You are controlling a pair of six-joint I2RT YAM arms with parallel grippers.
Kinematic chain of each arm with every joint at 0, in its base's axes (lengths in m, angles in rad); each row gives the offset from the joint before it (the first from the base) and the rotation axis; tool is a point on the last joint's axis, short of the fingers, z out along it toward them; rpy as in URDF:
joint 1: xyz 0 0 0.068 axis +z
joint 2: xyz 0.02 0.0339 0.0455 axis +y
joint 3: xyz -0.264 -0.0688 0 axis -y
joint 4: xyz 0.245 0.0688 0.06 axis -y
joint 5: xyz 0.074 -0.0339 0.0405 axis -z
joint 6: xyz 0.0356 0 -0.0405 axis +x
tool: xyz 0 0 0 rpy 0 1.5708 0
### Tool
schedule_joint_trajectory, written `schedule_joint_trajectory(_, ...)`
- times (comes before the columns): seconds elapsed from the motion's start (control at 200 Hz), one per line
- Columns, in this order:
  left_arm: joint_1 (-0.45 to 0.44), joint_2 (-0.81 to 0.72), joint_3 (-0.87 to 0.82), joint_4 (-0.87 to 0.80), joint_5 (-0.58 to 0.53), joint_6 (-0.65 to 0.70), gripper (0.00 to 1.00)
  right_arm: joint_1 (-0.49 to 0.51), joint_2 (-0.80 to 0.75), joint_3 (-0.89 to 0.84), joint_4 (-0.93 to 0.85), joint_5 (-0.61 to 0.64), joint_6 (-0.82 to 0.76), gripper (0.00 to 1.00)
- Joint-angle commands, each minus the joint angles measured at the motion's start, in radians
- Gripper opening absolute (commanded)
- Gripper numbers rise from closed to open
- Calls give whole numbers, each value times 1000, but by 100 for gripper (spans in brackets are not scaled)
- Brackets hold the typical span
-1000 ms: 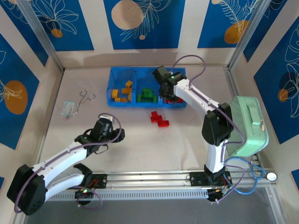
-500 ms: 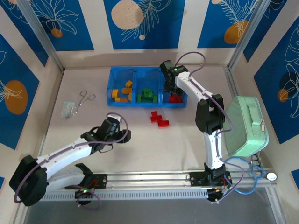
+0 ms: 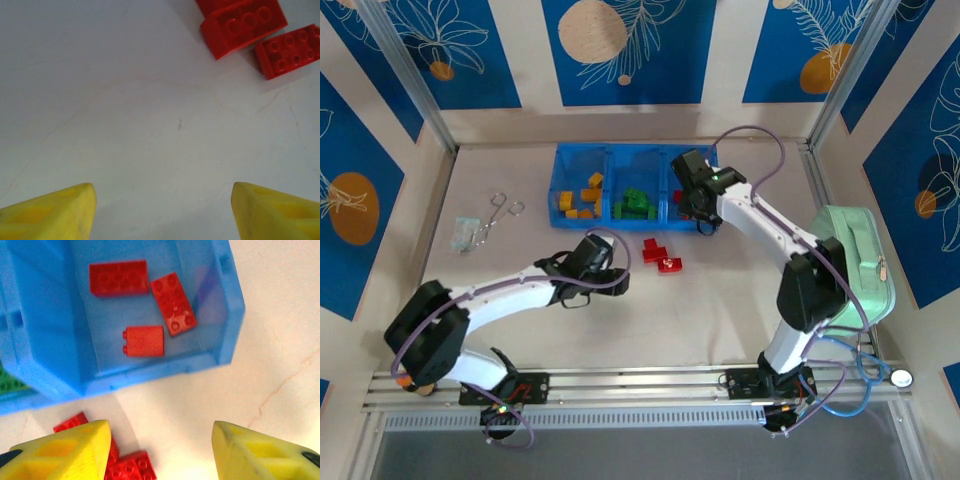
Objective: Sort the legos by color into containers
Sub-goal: Pick up the lego from the center of the table.
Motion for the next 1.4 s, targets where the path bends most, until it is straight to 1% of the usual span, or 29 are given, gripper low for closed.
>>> schedule_joint_trajectory(0.0,-15,87,90,12,37,51,72,9,-81,-133,47,-7,56,56)
schedule_joint_trajectory(0.165,-14,247,242,-32,51,98,72,21,-201,-331,92,-32,90,56)
schedule_joint_trajectory(0.375,-18,392,420,-107,81,128,71,20,-321,-492,107,-35,120,56)
schedule_joint_trajectory(0.47,-54,424,471,-151,54,114,71,13,-366,-551,124,-43,132,56)
schedule_joint_trajectory(0.53,-84,434,499,-179,12,84,72,3,-388,-580,134,-50,139,56)
schedule_joint_trajectory(0.645,-126,478,559,-206,-17,26,72,-16,-418,-618,151,-58,152,57)
schedule_joint_trajectory(0.795,-137,552,642,-246,-24,-33,72,-28,-457,-640,155,-64,158,60)
schedule_joint_trajectory(0.966,-142,619,738,-310,-29,-45,72,-44,-512,-673,156,-67,157,66)
schedule_joint_trajectory(1.101,-151,657,789,-359,-64,-63,72,-61,-564,-711,171,-81,171,69)
schedule_joint_trajectory(1.301,-157,708,844,-398,-78,-67,73,-72,-615,-753,203,-99,175,71)
schedule_joint_trajectory(1.396,-159,726,869,-402,-61,-67,73,-75,-622,-755,203,-98,168,71)
